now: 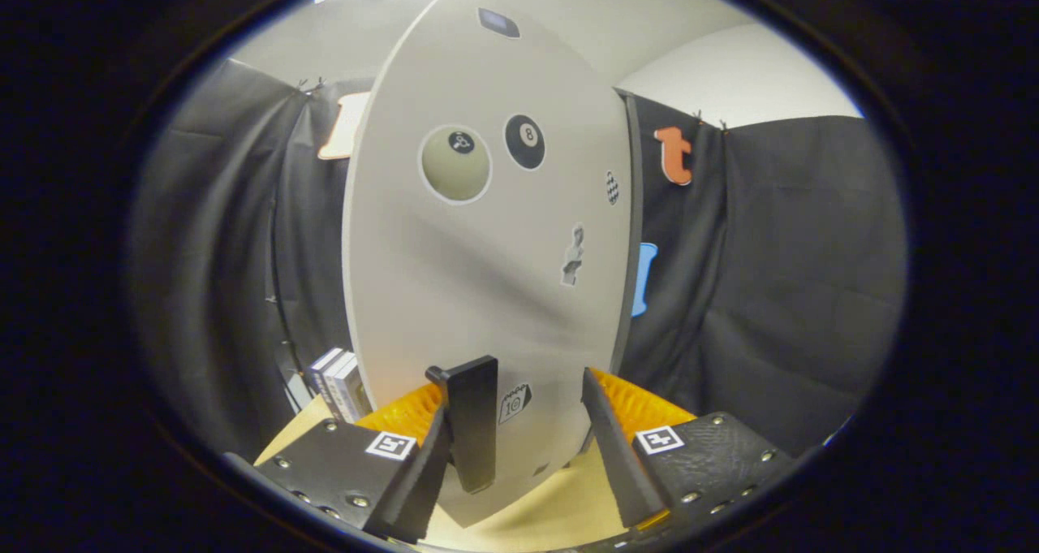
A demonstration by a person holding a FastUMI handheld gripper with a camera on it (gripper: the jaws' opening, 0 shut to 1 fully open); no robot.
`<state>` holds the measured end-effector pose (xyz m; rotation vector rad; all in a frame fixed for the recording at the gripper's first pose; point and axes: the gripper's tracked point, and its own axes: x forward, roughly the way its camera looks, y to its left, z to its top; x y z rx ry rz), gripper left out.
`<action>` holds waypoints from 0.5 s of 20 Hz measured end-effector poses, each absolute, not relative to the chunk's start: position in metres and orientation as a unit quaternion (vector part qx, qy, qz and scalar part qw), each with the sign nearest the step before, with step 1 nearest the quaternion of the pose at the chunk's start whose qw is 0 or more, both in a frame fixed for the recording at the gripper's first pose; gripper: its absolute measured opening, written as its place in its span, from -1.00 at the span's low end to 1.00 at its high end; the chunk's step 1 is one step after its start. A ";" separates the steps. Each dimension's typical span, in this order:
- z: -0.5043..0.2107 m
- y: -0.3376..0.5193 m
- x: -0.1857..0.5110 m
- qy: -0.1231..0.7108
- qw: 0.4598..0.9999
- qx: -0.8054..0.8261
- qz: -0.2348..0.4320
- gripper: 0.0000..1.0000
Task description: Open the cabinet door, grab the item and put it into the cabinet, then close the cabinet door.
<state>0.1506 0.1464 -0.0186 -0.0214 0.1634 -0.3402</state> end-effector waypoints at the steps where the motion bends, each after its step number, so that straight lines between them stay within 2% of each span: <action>1: -0.017 0.147 0.150 0.077 0.980 -0.015 -0.183 0.67; 3: -0.020 0.156 0.147 0.076 0.978 -0.019 -0.192 0.67; 10: -0.023 0.188 0.148 0.071 0.985 -0.016 -0.154 0.67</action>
